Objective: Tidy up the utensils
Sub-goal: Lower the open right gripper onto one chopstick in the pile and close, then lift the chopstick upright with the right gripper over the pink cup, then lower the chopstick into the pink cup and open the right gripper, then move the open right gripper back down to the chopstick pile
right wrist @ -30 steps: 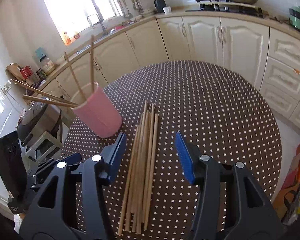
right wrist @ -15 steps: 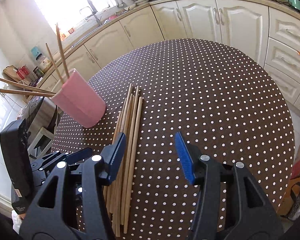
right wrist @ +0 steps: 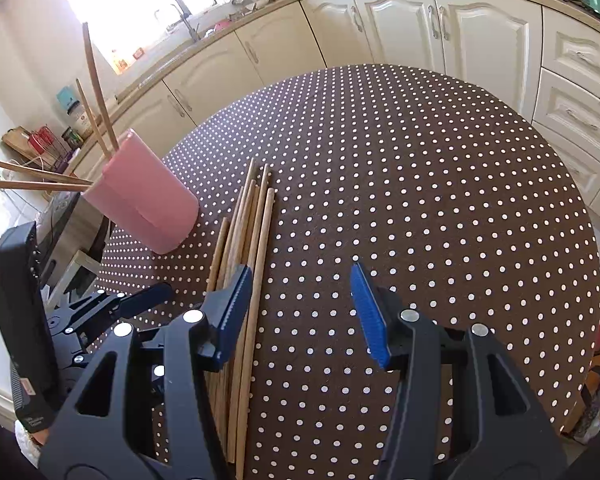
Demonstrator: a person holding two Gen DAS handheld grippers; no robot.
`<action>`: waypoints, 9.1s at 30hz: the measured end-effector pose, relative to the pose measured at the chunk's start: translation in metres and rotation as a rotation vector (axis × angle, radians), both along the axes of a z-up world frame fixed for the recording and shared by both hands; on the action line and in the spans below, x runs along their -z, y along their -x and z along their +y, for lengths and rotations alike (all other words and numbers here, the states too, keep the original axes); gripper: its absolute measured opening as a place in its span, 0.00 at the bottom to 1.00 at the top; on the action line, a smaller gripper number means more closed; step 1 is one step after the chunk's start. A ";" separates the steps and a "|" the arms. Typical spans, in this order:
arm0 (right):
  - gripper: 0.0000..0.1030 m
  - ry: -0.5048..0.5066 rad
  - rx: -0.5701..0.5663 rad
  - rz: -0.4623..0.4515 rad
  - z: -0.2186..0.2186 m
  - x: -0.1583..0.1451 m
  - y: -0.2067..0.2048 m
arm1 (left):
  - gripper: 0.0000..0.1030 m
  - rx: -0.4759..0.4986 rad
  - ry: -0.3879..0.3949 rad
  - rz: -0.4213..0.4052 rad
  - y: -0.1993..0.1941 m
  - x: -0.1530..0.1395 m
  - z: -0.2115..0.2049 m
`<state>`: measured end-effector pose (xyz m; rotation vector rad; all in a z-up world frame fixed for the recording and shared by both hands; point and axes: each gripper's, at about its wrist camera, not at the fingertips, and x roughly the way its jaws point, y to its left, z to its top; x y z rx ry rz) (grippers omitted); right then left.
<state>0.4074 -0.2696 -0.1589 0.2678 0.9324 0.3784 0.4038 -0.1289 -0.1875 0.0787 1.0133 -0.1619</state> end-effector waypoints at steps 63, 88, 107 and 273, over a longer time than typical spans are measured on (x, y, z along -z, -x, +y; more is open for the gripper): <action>0.06 0.257 -0.172 0.224 0.094 0.004 -0.042 | 0.05 -0.053 0.198 0.057 0.016 -0.011 0.024; 0.06 0.006 -0.097 -0.128 0.038 -0.088 0.078 | 0.05 -0.019 0.394 -0.353 0.144 -0.072 0.128; 0.06 -0.128 -0.046 -0.445 0.075 -0.150 0.061 | 0.05 -0.094 0.537 -0.765 0.167 -0.158 0.186; 0.44 -0.040 0.018 -0.180 -0.005 -0.013 0.050 | 0.46 -0.038 0.062 -0.028 0.011 -0.001 0.008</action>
